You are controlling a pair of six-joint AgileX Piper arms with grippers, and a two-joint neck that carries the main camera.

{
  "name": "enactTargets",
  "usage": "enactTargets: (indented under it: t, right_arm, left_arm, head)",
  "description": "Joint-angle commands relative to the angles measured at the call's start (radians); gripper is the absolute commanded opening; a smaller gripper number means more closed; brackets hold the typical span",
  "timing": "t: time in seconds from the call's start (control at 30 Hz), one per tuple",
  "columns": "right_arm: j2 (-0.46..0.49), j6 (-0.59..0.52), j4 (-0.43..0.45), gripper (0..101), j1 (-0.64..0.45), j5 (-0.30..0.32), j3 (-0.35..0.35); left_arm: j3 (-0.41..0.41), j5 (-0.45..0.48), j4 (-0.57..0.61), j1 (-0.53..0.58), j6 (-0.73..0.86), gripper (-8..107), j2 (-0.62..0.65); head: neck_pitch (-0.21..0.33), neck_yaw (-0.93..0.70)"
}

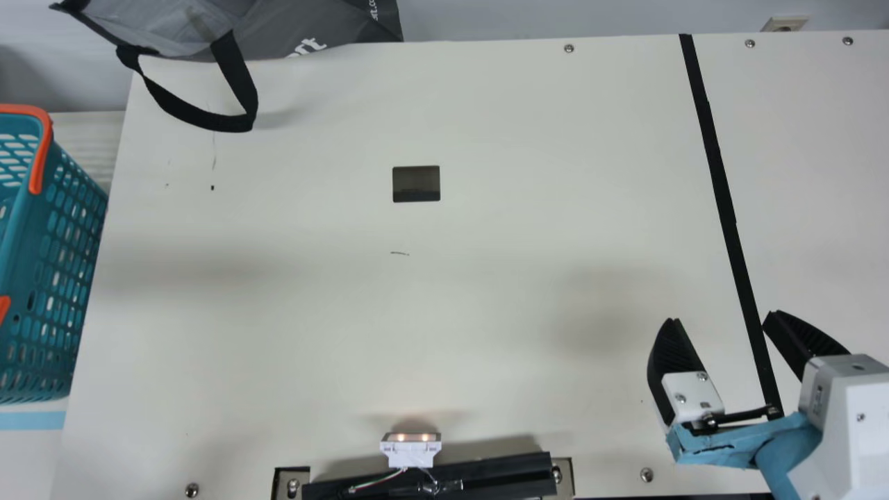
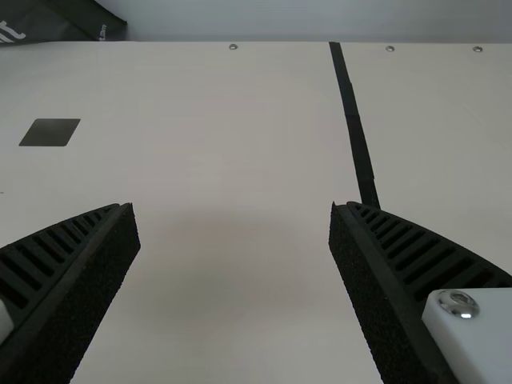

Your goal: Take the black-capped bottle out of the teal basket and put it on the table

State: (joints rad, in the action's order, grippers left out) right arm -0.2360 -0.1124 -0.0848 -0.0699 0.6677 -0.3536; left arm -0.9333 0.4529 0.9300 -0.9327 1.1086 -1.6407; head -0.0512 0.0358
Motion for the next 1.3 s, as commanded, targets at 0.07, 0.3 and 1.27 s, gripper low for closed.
enactTargets:
  t: [0.07,0.3,1.27]
  right_arm:
    - [0.000,0.000,0.000,91,0.000,0.000,0.000]
    - [0.000,0.000,-0.001,91,0.000,0.000,0.000]
    - [0.000,0.000,0.000,91,0.000,0.002,0.000]
  left_arm:
    - [-0.008,-0.010,-0.014,-0.002,-0.013,107,-0.016]
    - [-0.020,-0.029,-0.030,-0.011,-0.022,107,-0.049]
    - [-0.054,-0.027,0.064,0.000,0.096,107,-0.179]
  head:
    - [0.004,-0.008]
    - [0.004,-0.008]
    - [0.004,-0.008]
